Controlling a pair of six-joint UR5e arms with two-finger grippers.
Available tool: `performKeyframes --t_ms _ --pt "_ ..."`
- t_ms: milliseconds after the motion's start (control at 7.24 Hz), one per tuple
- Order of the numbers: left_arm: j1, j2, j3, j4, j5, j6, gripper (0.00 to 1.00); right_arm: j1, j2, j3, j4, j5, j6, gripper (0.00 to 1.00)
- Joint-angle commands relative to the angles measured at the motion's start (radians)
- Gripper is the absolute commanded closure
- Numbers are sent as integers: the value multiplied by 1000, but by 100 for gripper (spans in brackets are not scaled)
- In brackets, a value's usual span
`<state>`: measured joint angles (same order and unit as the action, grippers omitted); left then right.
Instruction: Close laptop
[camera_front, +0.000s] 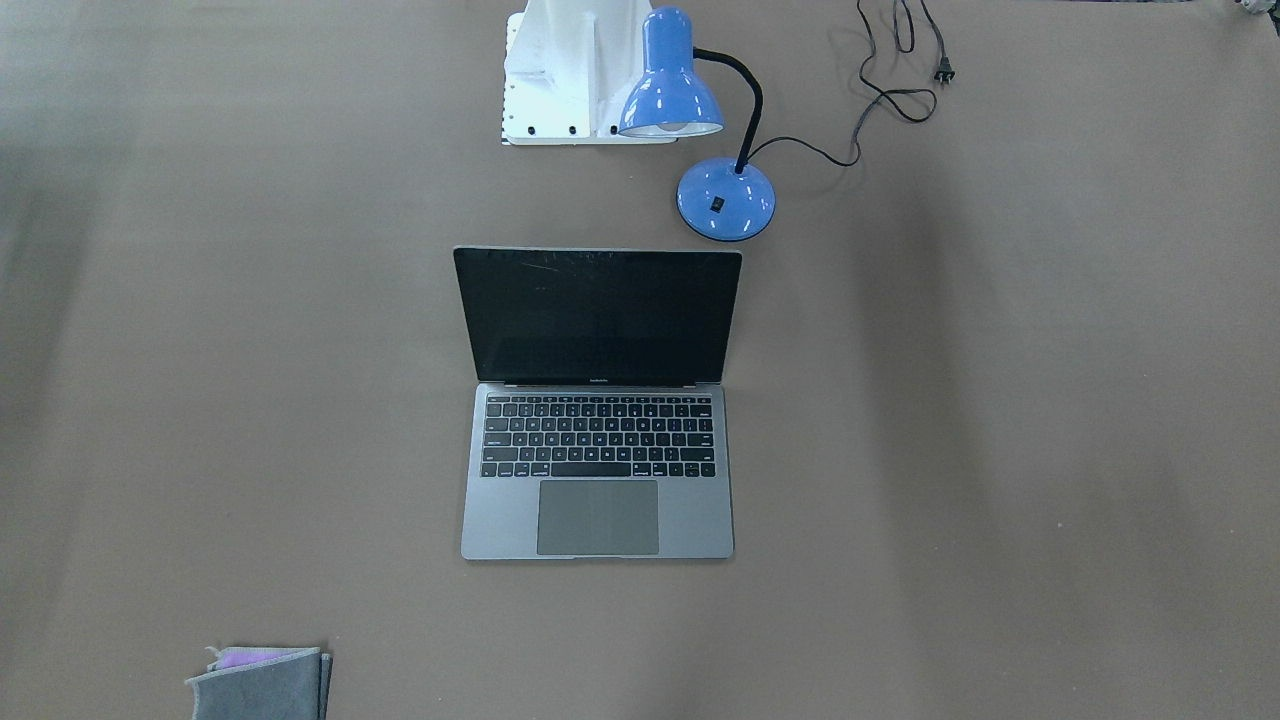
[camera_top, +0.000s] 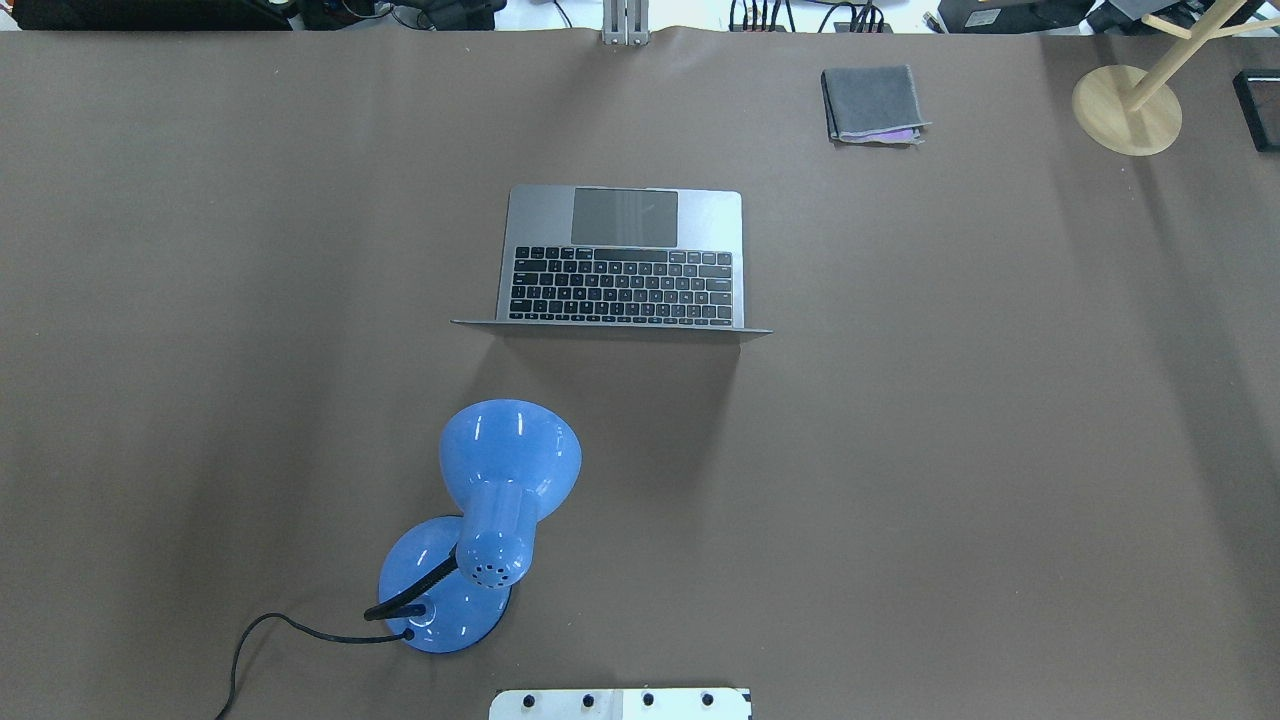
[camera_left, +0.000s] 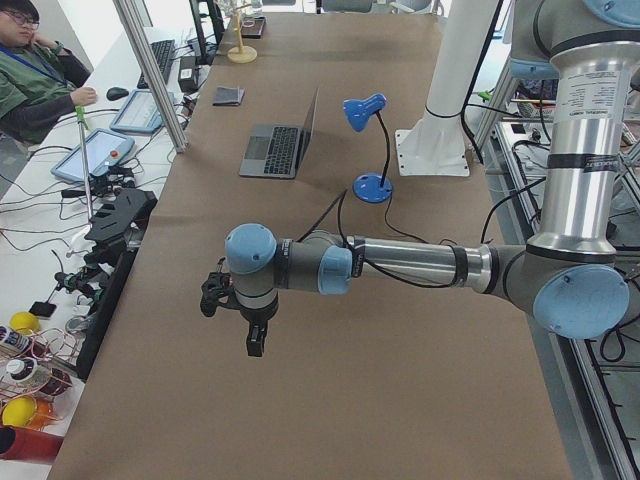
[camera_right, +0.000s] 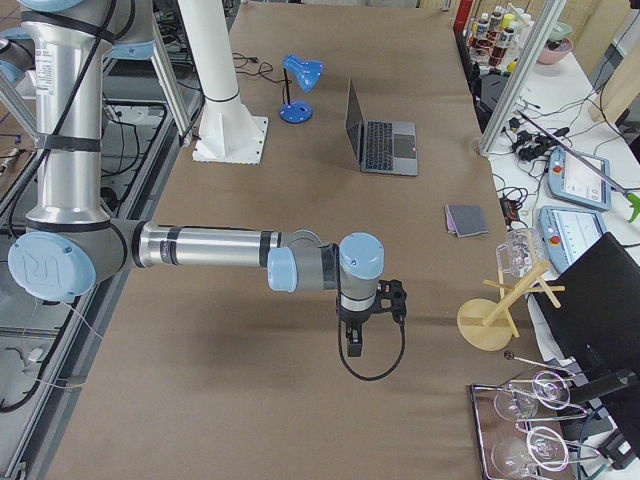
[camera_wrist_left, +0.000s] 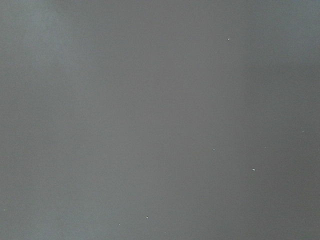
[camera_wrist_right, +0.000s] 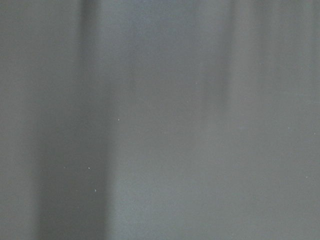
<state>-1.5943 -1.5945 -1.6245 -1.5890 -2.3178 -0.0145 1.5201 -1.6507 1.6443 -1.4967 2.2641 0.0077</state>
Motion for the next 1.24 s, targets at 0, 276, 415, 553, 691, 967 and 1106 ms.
performKeyframes --t_ms 0,276,415,553,691,967,1106 --pt "2 1 -5 0 0 1 2 0 -1 2 1 0 -2 0" --pt "2 2 -5 -25 2 2 2 0 -1 6 3 -3 -9 0" --pt "4 10 -3 -57 2 2 2 0 2 12 3 -3 -9 0" --pt "4 11 -3 -59 0 2 2 0 5 12 4 -3 -11 0" --pt "4 10 -3 -60 0 2 2 0 8 12 30 -3 -11 0" --pt "5 -14 -3 -83 2 1 2 0 8 17 122 -9 -3 0" --pt "7 -16 11 -145 8 -1 2 0 8 15 212 -9 -2 0"
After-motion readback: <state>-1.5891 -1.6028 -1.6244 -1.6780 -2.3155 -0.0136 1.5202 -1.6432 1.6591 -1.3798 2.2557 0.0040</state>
